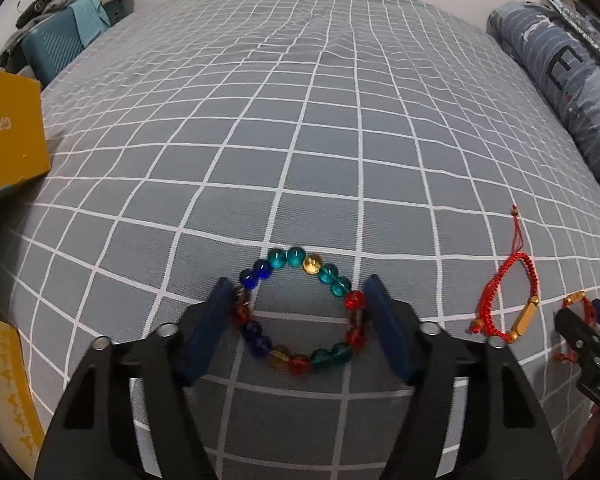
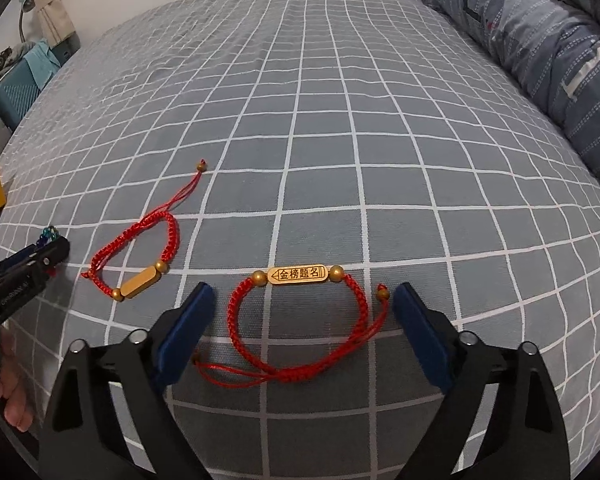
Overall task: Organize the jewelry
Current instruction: 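Grasp the multicolour bead bracelet with the left tool while the right tool grasps a red string bracelet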
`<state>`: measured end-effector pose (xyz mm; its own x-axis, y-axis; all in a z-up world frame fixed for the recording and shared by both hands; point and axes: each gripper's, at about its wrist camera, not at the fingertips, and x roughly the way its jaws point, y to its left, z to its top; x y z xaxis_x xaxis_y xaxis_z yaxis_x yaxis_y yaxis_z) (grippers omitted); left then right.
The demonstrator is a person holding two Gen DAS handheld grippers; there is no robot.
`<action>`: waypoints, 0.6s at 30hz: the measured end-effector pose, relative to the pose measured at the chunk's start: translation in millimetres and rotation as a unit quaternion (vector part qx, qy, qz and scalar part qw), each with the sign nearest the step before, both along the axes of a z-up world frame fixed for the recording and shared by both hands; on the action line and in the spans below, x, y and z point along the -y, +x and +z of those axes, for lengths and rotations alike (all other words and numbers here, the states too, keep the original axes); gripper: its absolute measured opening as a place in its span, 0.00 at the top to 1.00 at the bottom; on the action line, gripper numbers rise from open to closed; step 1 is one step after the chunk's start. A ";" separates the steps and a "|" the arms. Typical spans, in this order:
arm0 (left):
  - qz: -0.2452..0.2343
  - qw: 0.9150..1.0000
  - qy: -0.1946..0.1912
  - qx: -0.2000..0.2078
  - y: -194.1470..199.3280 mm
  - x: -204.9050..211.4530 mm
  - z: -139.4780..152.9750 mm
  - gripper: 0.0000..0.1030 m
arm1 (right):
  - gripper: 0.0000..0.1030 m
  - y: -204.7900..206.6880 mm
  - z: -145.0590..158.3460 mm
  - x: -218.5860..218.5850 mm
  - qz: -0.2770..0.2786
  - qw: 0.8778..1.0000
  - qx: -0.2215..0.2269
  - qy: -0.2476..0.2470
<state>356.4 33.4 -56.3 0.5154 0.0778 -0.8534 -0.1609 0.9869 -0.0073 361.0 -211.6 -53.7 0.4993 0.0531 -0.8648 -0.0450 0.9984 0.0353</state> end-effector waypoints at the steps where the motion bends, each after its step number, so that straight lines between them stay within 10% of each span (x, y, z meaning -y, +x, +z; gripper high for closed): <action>1: -0.001 1.000 -0.001 0.000 -0.2 0.1 0.2 0.46 | 0.19 0.1 -0.6 -0.3 -0.001 1.000 0.000 -0.001; 10: -0.007 1.000 0.001 -0.002 -4.3 3.7 2.5 0.78 | 0.47 -0.6 0.2 1.4 -0.002 1.000 0.008 -0.009; 18: -0.010 1.000 0.008 0.007 -5.6 4.4 3.7 0.81 | 0.79 -1.5 2.6 -1.2 -0.006 1.000 0.013 -0.024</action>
